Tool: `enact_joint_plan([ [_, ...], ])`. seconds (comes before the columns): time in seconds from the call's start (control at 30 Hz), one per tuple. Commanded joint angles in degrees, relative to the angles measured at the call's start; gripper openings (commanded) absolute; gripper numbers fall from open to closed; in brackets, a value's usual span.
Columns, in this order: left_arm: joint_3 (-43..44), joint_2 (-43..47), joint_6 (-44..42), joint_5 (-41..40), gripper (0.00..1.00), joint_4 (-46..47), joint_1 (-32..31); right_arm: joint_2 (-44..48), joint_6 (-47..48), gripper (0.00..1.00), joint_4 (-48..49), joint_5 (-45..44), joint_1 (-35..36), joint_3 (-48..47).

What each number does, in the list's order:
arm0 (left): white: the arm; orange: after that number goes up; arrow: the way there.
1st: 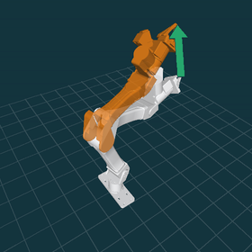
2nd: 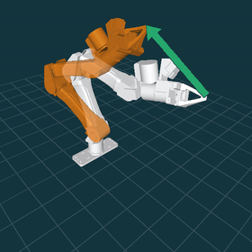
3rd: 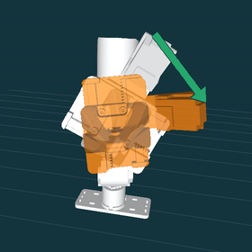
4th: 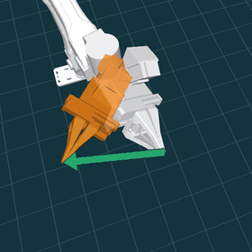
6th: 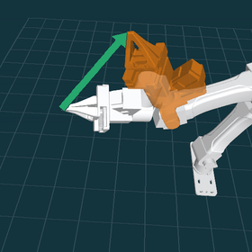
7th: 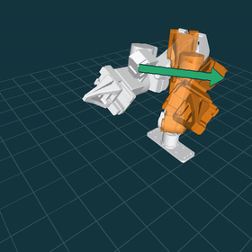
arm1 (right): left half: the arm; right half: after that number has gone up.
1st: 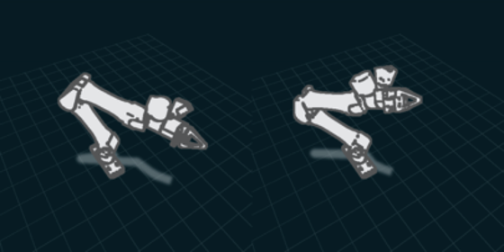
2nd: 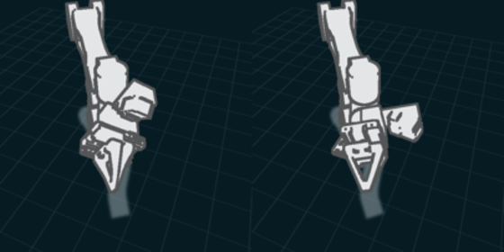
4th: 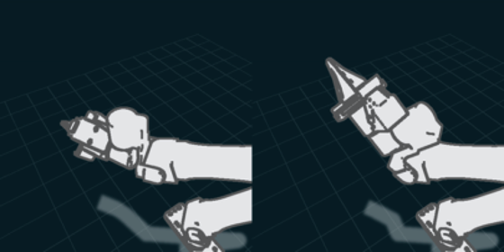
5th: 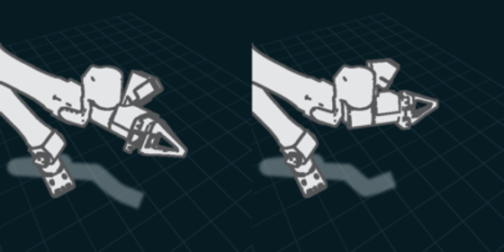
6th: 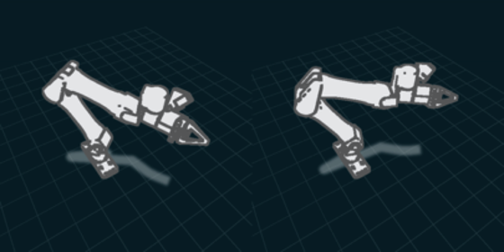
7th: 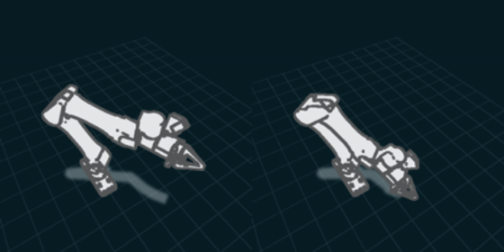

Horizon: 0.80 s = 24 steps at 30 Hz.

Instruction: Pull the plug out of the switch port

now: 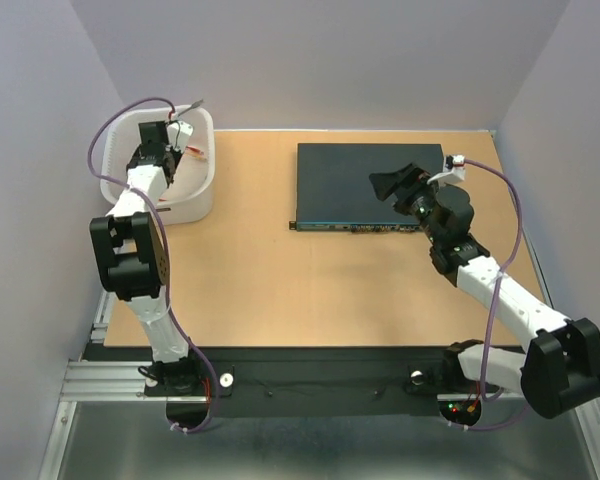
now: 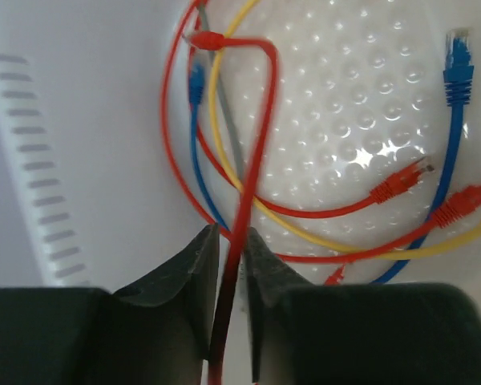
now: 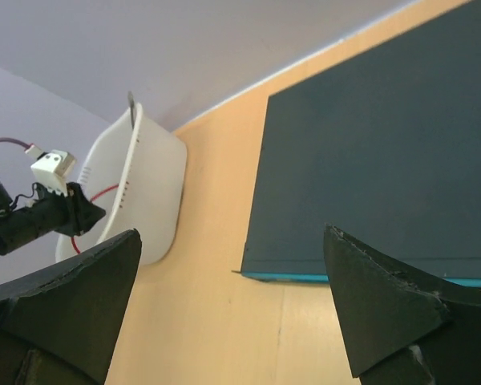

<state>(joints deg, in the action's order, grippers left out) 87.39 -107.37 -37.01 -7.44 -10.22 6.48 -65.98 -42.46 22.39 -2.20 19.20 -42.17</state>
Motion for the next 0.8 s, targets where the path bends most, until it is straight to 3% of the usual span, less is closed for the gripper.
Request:
enact_joint_plan([
  [0.0,2.08,1.73,3.43,0.94,0.98,-1.65,0.73,-0.47,-2.27,1.0,-3.67,2.54,-1.7,0.33],
  [0.2,1.81,8.22,5.72,3.83,0.99,-4.1,0.55,0.06,-7.37,1.0,-4.02,12.38,-9.09,4.81],
  [0.3,5.67,11.65,7.39,7.35,0.99,-7.7,-0.15,0.5,-8.87,1.0,-3.94,16.95,-13.65,9.9],
  [0.43,9.45,13.59,8.97,13.41,0.99,-12.19,-3.75,1.29,-9.48,0.97,-3.94,17.66,-15.59,14.47],
  [0.57,11.13,12.89,8.98,12.19,0.99,-13.77,-14.1,1.29,-9.93,0.93,-3.85,18.89,-17.44,16.42],
  [0.6,12.44,11.06,8.8,12.62,0.99,-14.47,-19.09,0.94,-9.84,0.92,-3.76,19.5,-18.23,16.86],
  [0.77,16.22,3.15,7.31,16.93,0.99,-17.64,-30.02,-0.64,-9.66,0.84,-2.71,21.27,-20.6,18.18],
])
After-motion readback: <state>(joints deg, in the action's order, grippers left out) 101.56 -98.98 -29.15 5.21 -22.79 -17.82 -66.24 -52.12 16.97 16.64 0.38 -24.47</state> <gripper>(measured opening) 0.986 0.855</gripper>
